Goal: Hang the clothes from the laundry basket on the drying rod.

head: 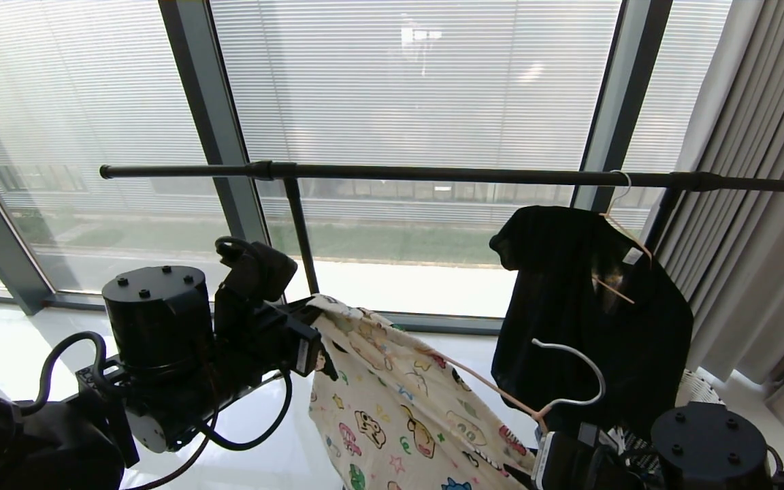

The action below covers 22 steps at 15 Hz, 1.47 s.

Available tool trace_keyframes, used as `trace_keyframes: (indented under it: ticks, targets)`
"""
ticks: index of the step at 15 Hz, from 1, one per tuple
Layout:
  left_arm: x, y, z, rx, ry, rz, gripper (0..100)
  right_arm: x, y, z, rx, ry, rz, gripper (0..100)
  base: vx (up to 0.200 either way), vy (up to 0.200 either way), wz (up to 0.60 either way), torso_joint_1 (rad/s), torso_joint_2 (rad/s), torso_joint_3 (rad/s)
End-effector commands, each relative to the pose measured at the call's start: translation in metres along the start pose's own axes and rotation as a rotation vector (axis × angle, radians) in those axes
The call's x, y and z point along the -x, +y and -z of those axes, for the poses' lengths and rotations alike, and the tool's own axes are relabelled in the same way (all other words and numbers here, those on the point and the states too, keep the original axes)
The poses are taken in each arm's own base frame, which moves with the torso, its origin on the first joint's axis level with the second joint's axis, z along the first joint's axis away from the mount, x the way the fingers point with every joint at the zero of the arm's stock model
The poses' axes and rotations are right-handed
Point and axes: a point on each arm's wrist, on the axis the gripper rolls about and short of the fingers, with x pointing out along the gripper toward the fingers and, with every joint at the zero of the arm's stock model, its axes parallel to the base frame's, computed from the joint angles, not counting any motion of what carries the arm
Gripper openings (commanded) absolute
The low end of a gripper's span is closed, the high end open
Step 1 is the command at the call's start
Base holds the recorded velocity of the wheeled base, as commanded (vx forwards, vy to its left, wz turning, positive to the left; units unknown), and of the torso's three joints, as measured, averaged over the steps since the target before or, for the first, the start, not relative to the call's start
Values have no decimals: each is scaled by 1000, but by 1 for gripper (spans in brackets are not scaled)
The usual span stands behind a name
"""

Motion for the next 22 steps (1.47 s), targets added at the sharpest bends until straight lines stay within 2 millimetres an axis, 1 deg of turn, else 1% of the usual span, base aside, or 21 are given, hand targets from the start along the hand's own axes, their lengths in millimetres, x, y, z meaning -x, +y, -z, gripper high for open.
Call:
trace_keyframes:
  ticks: [1, 3, 5, 8, 9, 11, 13, 15, 17, 18, 20, 22]
  targets:
    - [-9, 1, -7, -1, -26, 2, 0, 0, 1, 3, 2, 12, -4, 0, 0, 0, 0, 0, 0, 0]
    - [-16, 0, -12, -64, -54, 39, 0, -3, 1, 2, 14, 16, -6, 0, 0, 0, 0, 0, 0, 0]
    - [-15, -8, -17, -110, -90, 112, 0, -9, 1, 1, 14, 23, -7, 0, 0, 0, 0, 0, 0, 0]
    - [-14, -18, -25, -136, -123, 147, 0, -21, -3, -8, 15, 48, -12, 0, 0, 0, 0, 0, 0, 0]
    - [-14, -23, -28, -143, -135, 166, 0, -26, -5, -14, 17, 76, -32, 0, 0, 0, 0, 0, 0, 0]
    - [-14, -25, -28, -168, -139, 173, 0, -28, -5, -16, 21, 95, -69, 0, 0, 0, 0, 0, 0, 0]
    - [-15, -24, -28, -179, -141, 182, 0, -27, -3, -11, 38, 124, -86, 0, 0, 0, 0, 0, 0, 0]
    - [-16, -15, -23, -186, -121, 153, 0, -27, -3, -9, 49, 148, -99, 0, 0, 0, 0, 0, 0, 0]
    - [-23, -17, -25, -188, -126, 156, 0, -27, -2, -10, 95, 131, -145, 0, 0, 0, 0, 0, 0, 0]
    - [-24, -26, -27, -194, -135, 187, 0, -28, -1, -9, 104, 134, -150, 0, 0, 0, 0, 0, 0, 0]
    - [-18, -47, -28, -208, -149, 263, 0, -28, -3, -9, 102, 134, -146, 0, 0, 0, 0, 0, 0, 0]
    - [-13, -60, -28, -219, -156, 307, 0, -31, -5, -13, 97, 123, -137, 0, 0, 0, 0, 0, 0, 0]
